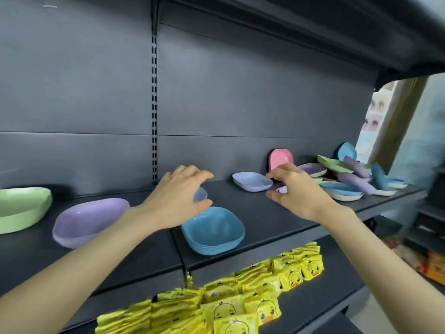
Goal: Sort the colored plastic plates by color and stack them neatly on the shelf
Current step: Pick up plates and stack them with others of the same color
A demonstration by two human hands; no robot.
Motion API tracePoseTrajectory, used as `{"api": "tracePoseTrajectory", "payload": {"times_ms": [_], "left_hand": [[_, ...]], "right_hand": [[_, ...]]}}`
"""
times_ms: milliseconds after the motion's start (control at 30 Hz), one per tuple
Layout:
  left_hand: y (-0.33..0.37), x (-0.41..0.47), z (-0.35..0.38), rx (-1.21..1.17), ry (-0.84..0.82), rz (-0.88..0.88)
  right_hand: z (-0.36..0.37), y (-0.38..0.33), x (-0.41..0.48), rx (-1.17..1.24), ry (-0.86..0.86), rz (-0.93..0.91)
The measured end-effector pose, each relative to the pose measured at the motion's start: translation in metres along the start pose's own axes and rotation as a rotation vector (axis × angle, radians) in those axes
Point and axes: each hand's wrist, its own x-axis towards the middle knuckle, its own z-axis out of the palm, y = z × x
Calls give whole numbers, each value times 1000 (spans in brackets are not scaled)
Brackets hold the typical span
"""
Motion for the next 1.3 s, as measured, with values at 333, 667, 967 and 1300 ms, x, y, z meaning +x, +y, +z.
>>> {"api": "tracePoseTrajectory", "payload": {"times_ms": [333,667,967,1300], "left_hand": [[78,107,53,-21,11,116],[94,247,129,-20,-63,118],[98,349,200,-126,-144,-2],[111,394,265,-146,-308,-314]], "right_hand": [[-19,123,18,15,38,52],[3,243,112,20,-29,60],[29,330,204,7,-87,9],[69,398,273,68,-355,-233]]}}
